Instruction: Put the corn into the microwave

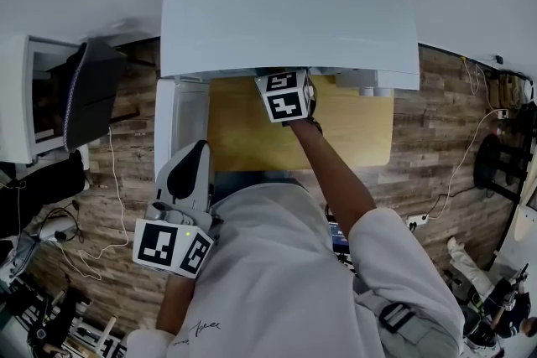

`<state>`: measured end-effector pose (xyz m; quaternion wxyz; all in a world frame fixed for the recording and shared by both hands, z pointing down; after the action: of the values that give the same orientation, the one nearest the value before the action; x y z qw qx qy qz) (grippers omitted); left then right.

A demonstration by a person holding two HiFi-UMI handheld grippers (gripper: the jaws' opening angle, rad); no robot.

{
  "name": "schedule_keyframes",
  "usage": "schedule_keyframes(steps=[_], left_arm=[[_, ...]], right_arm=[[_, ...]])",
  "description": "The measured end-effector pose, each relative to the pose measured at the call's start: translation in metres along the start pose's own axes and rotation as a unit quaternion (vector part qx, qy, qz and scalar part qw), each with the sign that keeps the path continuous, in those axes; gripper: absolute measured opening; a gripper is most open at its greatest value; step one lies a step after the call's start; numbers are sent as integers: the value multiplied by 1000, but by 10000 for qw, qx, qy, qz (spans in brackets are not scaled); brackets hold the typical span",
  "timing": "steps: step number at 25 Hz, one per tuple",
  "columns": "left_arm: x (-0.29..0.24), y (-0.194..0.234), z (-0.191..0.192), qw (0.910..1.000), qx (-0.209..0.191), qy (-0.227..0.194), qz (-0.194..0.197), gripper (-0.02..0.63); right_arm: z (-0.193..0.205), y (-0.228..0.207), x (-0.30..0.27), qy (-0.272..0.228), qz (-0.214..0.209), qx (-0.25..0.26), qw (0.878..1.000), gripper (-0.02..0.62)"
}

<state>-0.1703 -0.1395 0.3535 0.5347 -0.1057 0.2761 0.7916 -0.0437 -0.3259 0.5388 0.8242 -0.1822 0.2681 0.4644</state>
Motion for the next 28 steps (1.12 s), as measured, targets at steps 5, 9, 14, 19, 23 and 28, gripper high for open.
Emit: schedule_keyframes(steps=[5, 9, 14, 19, 23, 28], left_arm=[[0, 0, -1, 10000, 10, 5, 2, -11], [0, -1, 0, 10000, 8, 14, -2, -11], [0, -1, -1, 10000, 8, 3, -2, -11], [1, -2, -1, 10000, 3, -8, -16, -11], [1, -3, -1, 10000, 3, -8, -12, -11], [0, -4, -1, 10000, -7, -12, 13, -11]], right_arm=[[-6, 0, -2, -34, 143, 285, 9995, 262], [-6, 2, -4, -67, 227, 568, 9981, 262], [-5, 3, -7, -71, 341, 801, 9962, 262], [-4, 1, -10, -52, 444, 933, 9946, 262], [-3, 0, -13, -49, 488, 998, 9938, 262], [-2, -1, -15, -77, 454, 969, 9942, 264]])
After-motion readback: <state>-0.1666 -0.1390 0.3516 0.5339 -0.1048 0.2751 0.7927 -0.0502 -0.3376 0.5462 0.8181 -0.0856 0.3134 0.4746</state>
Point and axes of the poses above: the fingertips, and each gripper's own axes: x backward along the fingers, y to its left, z out of its underside, the point moved 4 cm from there along x, backward along the fingers, and after that the axes turned 2 degrees about -z, right-handed, at the moved point
